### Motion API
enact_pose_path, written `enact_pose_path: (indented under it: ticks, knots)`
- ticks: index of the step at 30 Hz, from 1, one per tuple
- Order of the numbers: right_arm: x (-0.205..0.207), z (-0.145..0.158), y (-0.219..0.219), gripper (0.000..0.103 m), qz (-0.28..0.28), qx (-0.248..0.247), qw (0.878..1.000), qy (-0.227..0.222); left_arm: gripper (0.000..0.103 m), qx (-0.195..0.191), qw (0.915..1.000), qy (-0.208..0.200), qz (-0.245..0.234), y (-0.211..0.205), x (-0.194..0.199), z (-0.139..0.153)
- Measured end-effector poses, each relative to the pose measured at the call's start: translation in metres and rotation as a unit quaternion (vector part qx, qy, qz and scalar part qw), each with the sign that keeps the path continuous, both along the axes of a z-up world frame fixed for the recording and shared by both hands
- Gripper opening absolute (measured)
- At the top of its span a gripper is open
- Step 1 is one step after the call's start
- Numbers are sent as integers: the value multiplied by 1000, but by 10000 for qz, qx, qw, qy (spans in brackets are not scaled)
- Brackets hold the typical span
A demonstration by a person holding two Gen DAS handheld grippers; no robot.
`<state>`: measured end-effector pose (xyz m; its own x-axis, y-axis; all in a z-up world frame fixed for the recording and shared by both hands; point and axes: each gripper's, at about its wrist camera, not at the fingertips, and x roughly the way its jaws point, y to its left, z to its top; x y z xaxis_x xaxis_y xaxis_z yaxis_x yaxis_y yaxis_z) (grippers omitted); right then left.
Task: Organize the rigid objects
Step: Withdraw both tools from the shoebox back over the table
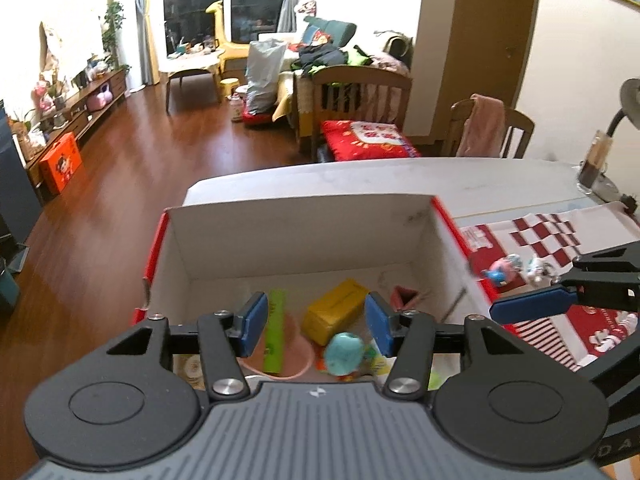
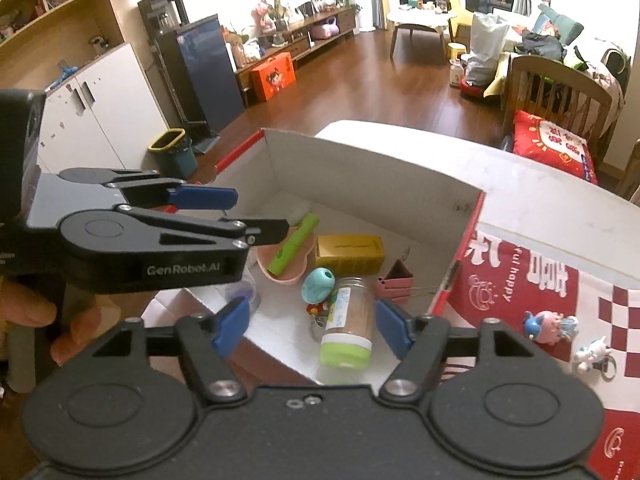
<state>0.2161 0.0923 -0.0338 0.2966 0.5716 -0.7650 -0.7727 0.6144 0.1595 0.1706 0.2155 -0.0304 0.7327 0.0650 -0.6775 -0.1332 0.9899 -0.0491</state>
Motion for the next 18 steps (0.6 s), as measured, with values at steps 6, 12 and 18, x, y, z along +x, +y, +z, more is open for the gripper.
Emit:
enact_pose_path:
  ticks: [6,12,18]
  knots:
    - [1,12,-33,78,-163,50,9998,-136,67,-12,9997,-175,-188,-29,-4,11]
    - [9,19,-73,89,-404,79,9989,-226,70,11,9987,-291,-411,-65,1,19]
    - [19,18,-108,98,-609,61,9978,-264,76,-78,9977,-366,-561,-101,12,22]
